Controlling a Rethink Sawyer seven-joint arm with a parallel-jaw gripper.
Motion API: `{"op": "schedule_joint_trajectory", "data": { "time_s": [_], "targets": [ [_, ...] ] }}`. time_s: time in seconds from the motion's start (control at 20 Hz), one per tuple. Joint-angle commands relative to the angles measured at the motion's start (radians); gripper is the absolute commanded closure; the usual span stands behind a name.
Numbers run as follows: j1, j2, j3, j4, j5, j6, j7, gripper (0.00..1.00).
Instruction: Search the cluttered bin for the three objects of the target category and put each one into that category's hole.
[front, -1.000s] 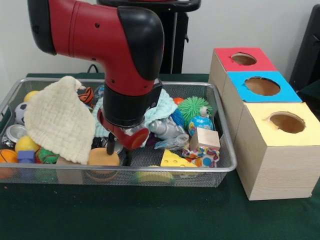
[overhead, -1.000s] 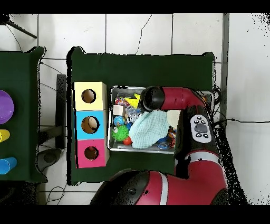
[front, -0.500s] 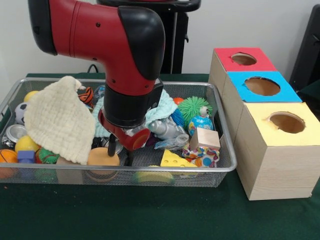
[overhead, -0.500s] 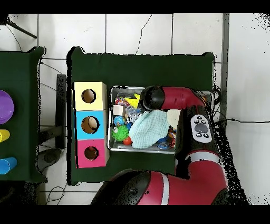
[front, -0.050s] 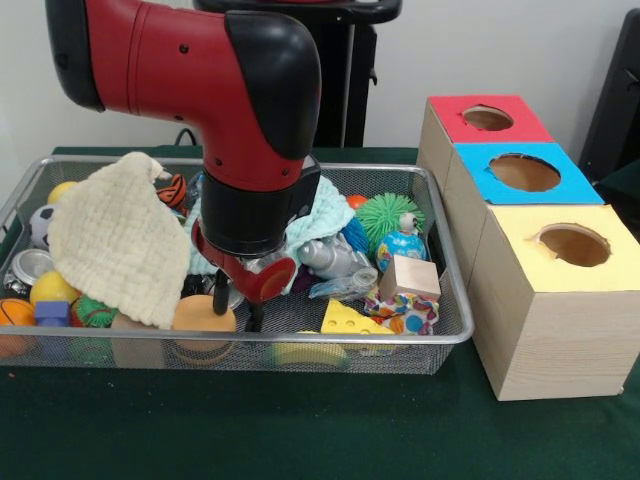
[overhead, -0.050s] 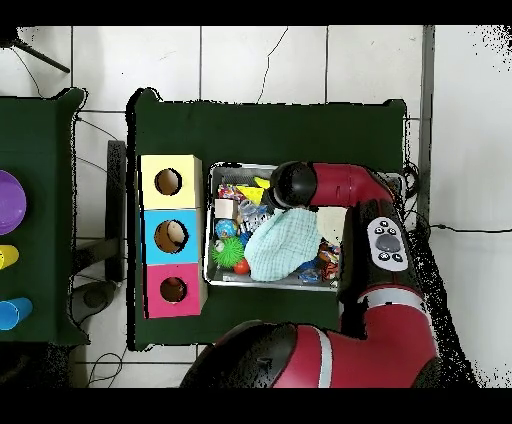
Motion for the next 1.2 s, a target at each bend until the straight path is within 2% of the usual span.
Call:
{"op": "schedule_joint_trajectory", "data": {
  "time_s": [0.05,0.45,0.7,1.2],
  "targets": [
    [-0.040,0.081,0.086,0.061,-0.078,-0.039,-0.213,0.00],
    [-0.011,0.070,0.054,0.050,-0.101,0.003,-0.198,0.00],
    [-0.007,0.082,0.049,0.052,-0.100,-0.008,-0.179,0.00],
    [-0.011,0.025,0.041,0.095,-0.096,0.081,-0.229,0.00]
  ]
}}
